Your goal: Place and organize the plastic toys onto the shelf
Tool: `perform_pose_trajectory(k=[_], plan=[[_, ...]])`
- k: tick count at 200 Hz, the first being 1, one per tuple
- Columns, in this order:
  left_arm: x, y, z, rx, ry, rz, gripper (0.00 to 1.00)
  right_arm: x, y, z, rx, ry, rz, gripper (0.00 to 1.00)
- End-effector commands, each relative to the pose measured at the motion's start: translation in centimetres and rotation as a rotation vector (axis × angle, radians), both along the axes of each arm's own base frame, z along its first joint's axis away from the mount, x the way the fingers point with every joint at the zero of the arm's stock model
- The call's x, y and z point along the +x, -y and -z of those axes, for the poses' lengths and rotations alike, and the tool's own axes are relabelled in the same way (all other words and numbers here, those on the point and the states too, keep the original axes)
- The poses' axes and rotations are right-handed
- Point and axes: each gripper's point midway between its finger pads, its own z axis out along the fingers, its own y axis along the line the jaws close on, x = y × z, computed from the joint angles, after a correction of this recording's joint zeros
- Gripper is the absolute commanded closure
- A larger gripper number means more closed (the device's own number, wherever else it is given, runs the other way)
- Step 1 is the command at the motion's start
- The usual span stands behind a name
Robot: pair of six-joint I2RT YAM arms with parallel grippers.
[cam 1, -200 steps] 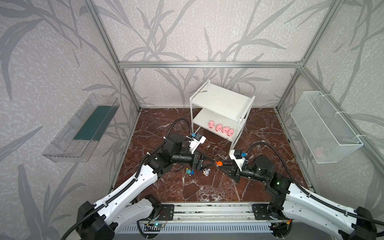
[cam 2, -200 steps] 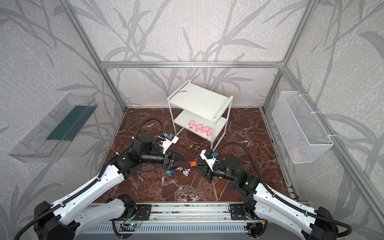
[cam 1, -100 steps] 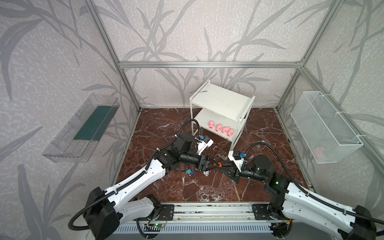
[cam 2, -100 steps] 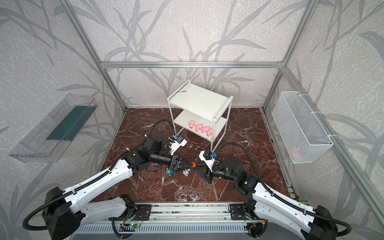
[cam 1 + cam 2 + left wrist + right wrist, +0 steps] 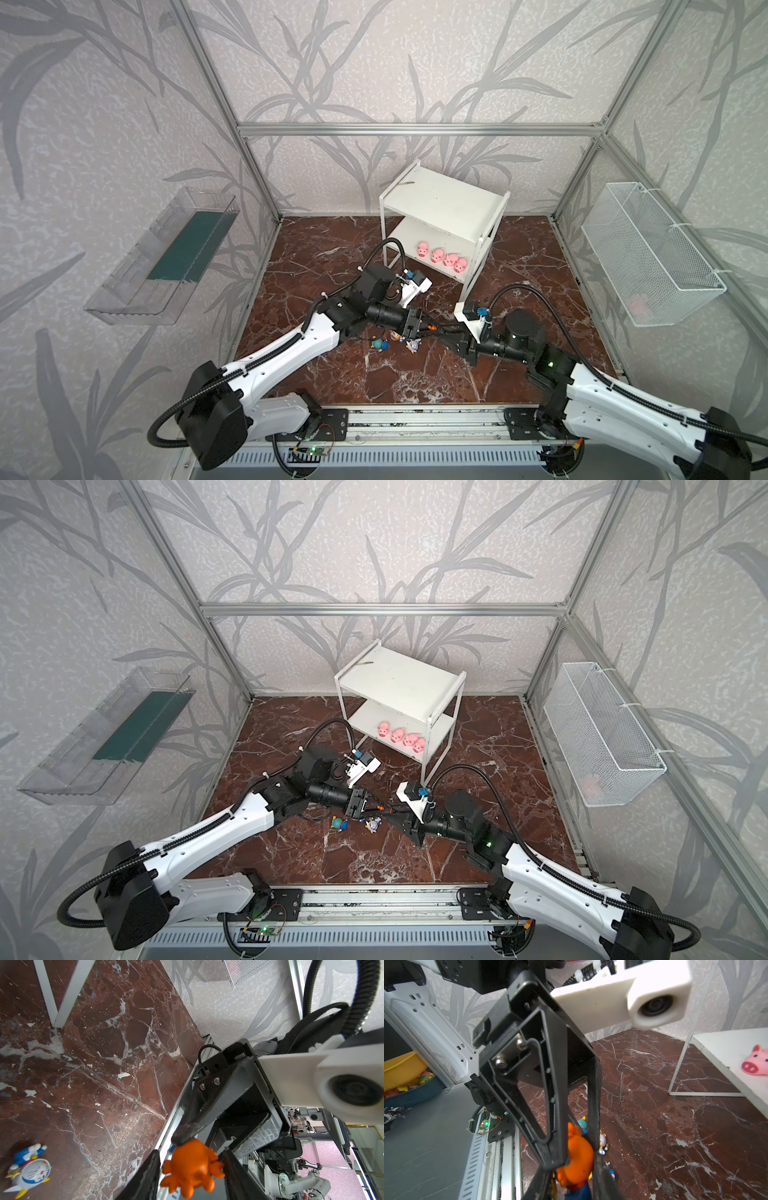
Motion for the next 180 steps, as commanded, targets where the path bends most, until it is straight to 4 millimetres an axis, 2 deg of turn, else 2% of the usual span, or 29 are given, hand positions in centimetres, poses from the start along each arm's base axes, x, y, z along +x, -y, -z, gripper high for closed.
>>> perform_pose_trajectory(k=[1,78,180], plan=[[0.2,0.6,-0.9,-0.021,0.008,0.008,0.51,0.0,-0.3,-1.0,0.033,0.047,-0.011,0.76],[0.4,0.7,-0.3,0.001,-0.001,0.004,0.66,0.3,-0.2,-0.3,0.016,0.041,0.005,0.74],[1.6,0.6,-0.2,0.039,0.021,-0.029,0.69,0.0,0.3,1.8,-0.035,0.006,0.007,0.58]])
